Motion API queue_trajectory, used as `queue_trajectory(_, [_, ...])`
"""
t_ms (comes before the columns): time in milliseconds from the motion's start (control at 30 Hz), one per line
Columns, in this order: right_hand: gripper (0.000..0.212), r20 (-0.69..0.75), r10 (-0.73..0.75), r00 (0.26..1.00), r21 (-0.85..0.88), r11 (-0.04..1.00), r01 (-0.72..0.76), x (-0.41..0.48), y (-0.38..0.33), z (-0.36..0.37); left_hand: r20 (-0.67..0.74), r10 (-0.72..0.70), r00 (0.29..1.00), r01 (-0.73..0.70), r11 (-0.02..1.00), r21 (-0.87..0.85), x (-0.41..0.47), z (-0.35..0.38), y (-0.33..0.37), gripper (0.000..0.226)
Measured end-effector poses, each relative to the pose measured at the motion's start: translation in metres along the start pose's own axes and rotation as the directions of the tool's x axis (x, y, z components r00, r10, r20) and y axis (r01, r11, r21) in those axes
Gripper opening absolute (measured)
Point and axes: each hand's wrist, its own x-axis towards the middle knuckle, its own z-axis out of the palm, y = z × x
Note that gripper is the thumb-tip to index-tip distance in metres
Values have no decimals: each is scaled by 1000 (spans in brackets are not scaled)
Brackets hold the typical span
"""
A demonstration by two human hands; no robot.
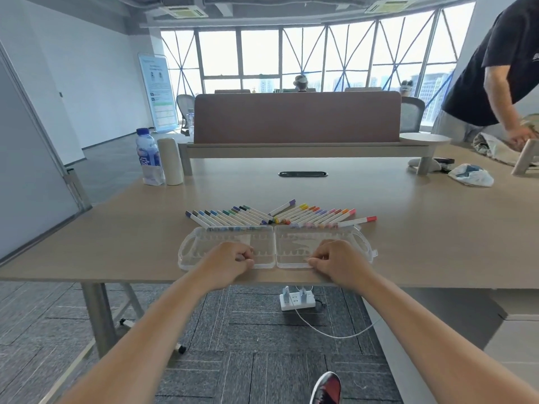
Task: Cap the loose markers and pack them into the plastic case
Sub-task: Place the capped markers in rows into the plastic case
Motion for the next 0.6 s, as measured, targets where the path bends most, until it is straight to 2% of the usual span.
queue_trajectory(200, [20, -9, 36, 999, -4, 999, -36, -4, -4, -3, -76, -28, 997, 28, 1000, 2, -4, -1, 7, 9])
queue_trajectory(433, [23, -124, 82, 989, 83, 994, -72, -6, -4, -19, -195, -1, 981, -27, 990, -140, -4, -3, 36, 6])
queue_trajectory(600, [31, -182, 64, 981, 133, 990, -40, 1, 11, -36, -270, 30, 962, -84, 978, -191, 16, -2, 47, 8])
